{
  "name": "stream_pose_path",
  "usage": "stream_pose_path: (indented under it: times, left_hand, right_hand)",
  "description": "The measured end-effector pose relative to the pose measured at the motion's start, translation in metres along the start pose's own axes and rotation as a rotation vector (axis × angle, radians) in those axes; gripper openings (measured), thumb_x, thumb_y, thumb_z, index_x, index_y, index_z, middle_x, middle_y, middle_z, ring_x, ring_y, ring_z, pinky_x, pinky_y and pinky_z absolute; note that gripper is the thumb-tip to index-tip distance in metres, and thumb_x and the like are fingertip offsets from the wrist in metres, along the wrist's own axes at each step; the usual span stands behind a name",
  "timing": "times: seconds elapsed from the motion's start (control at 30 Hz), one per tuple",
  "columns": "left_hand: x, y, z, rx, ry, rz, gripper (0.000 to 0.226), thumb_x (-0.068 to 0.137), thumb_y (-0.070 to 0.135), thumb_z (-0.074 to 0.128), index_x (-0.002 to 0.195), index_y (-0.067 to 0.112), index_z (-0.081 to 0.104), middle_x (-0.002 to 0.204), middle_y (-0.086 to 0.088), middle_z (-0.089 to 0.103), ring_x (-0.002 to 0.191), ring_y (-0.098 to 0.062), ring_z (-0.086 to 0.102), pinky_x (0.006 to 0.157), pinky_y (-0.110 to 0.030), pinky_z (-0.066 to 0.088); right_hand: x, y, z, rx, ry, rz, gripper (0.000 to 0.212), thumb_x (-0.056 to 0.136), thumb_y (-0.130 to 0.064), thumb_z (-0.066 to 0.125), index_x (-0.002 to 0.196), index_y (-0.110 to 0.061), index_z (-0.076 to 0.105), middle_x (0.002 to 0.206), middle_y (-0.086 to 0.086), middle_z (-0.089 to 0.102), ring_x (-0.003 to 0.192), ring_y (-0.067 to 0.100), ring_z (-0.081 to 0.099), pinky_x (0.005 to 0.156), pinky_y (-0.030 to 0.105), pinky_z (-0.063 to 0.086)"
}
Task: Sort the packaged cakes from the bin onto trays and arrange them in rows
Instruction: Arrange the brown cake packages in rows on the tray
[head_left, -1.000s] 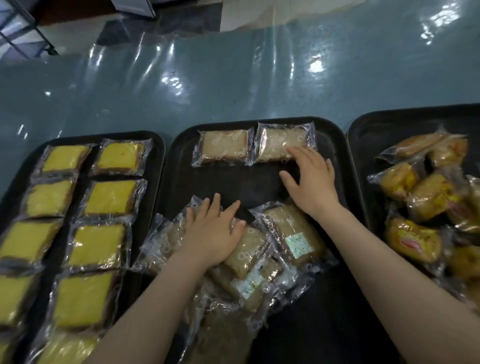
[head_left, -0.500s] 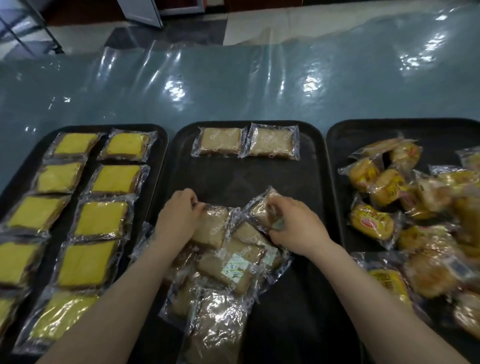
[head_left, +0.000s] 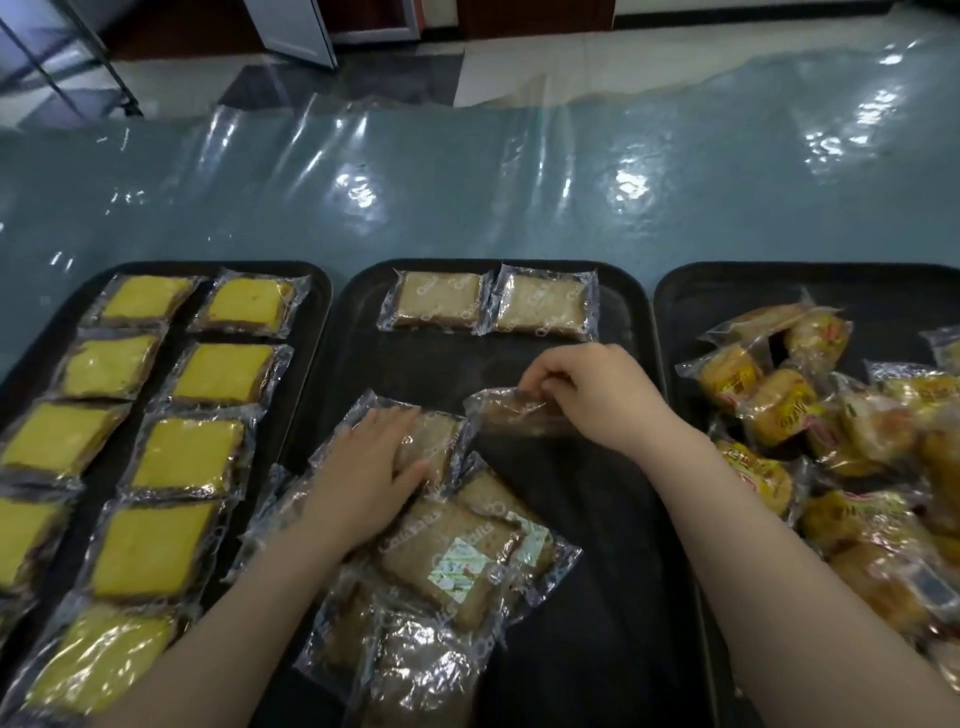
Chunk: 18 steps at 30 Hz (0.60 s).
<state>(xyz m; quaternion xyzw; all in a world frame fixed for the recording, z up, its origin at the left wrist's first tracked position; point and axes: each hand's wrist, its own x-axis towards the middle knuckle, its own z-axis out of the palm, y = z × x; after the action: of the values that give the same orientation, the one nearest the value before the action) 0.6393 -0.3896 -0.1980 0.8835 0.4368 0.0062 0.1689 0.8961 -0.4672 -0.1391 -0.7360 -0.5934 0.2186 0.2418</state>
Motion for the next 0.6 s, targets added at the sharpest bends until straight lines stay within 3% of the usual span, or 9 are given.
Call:
stream_pose_path:
  times: [0.07, 0.2, 0.3, 0.4, 0.5, 0.6]
  left_hand:
    - [0.007, -0.004, 0.007, 0.148, -0.128, -0.037, 0.072, 0.089, 0.064, 0.020, 0.150, 0.031, 0.003, 0.158, 0.002, 0.000, 0.144, -0.019, -0.006, 0.113, -0.040, -0.006]
    - [0.027, -0.006, 0.013, 0.216, -0.186, -0.076, 0.074, 0.087, 0.068, 0.011, 0.147, 0.032, -0.013, 0.154, -0.002, -0.021, 0.140, -0.022, -0.022, 0.108, -0.041, -0.017]
    - [0.042, -0.007, 0.015, 0.217, -0.193, -0.088, 0.075, 0.087, 0.068, 0.010, 0.144, 0.032, -0.021, 0.151, -0.002, -0.029, 0.137, -0.022, -0.028, 0.107, -0.042, -0.018]
    - [0.052, -0.006, 0.018, 0.196, -0.162, -0.092, 0.074, 0.086, 0.068, 0.010, 0.143, 0.032, -0.023, 0.150, -0.002, -0.031, 0.136, -0.021, -0.030, 0.107, -0.042, -0.018]
    - [0.064, -0.004, 0.017, 0.191, -0.131, -0.089, 0.074, 0.087, 0.068, 0.010, 0.144, 0.032, -0.021, 0.151, -0.003, -0.029, 0.136, -0.022, -0.028, 0.107, -0.043, -0.017]
    - [0.078, -0.001, 0.014, 0.190, -0.144, -0.100, 0.073, 0.089, 0.066, 0.013, 0.145, 0.031, -0.019, 0.153, -0.005, -0.026, 0.139, -0.025, -0.025, 0.106, -0.043, -0.017]
  right_hand:
    - [0.013, -0.002, 0.000, -0.015, 0.046, 0.046, 0.028, 0.096, -0.015, 0.048, 0.104, -0.035, 0.067, 0.100, -0.013, 0.067, 0.089, 0.011, 0.061, 0.084, 0.038, 0.053]
    - [0.028, 0.006, 0.013, -0.279, 0.330, 0.027, 0.034, 0.096, -0.019, 0.047, 0.128, -0.024, 0.056, 0.126, 0.002, 0.062, 0.121, 0.023, 0.053, 0.108, 0.046, 0.035]
    - [0.021, 0.010, 0.036, -0.249, 0.150, -0.066, 0.043, 0.098, -0.027, 0.042, 0.140, -0.024, 0.044, 0.149, 0.002, 0.042, 0.141, 0.023, 0.030, 0.115, 0.041, 0.015]
    - [0.006, 0.023, 0.068, -0.328, -0.080, -0.054, 0.054, 0.100, -0.034, 0.035, 0.152, -0.030, 0.018, 0.161, -0.001, 0.007, 0.147, 0.022, -0.004, 0.114, 0.040, -0.007]
    - [0.001, 0.033, 0.087, -0.332, -0.083, 0.017, 0.060, 0.100, -0.038, 0.034, 0.152, -0.036, 0.004, 0.160, -0.008, -0.011, 0.141, 0.014, -0.025, 0.110, 0.045, -0.018]
    - [0.006, 0.032, 0.092, -0.313, -0.048, 0.057, 0.058, 0.100, -0.042, 0.031, 0.151, -0.037, 0.005, 0.160, -0.009, -0.012, 0.137, 0.010, -0.028, 0.110, 0.048, -0.016]
